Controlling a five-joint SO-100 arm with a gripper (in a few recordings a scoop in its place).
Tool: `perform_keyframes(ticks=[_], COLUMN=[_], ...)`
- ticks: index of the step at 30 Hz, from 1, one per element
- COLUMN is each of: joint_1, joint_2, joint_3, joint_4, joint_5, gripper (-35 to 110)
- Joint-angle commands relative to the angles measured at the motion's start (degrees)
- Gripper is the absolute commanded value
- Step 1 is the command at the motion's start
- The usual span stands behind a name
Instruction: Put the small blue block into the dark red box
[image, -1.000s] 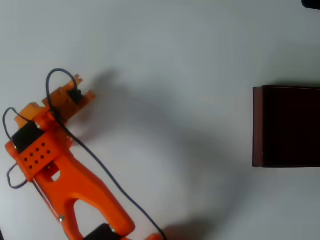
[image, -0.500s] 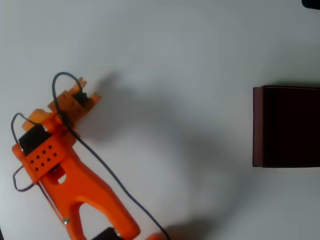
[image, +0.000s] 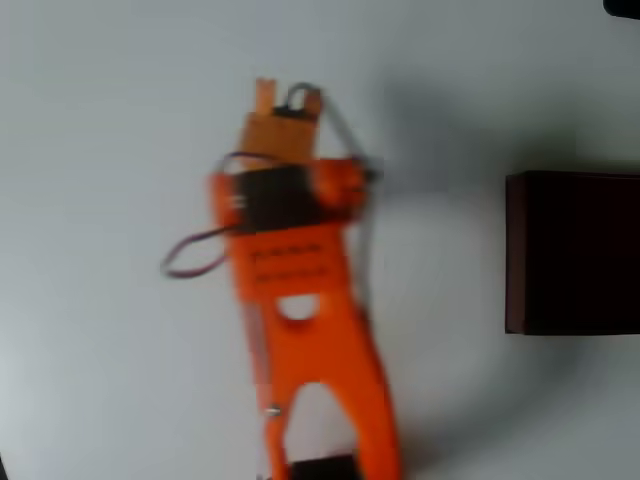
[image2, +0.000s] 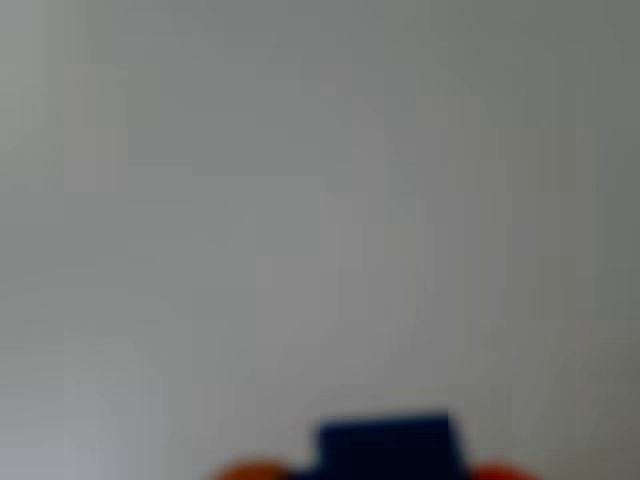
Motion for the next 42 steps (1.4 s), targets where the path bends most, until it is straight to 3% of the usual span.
perform_keyframes(ticks=[1, 6, 10, 19, 21, 26, 31, 37, 42], joint_1=[10.20, 22.59, 32.26, 47.37, 49.04, 49.48, 46.49, 38.94, 29.36], joint_2=[4.22, 1.32, -2.99, -19.07, -23.12, -27.95, -21.01, 0.00, 27.77], joint_3=[-2.81, -5.89, -12.13, -29.97, -32.08, -34.98, -27.25, -5.98, 18.54], joint_4=[1.05, 0.18, 0.00, 0.26, 0.35, 0.62, 0.79, 0.26, -5.80], joint_5=[-23.55, -44.38, -54.67, -65.39, -66.27, -69.79, -74.18, -78.05, -78.22], gripper=[0, 0, 0, 1, 10, 15, 14, 9, 3])
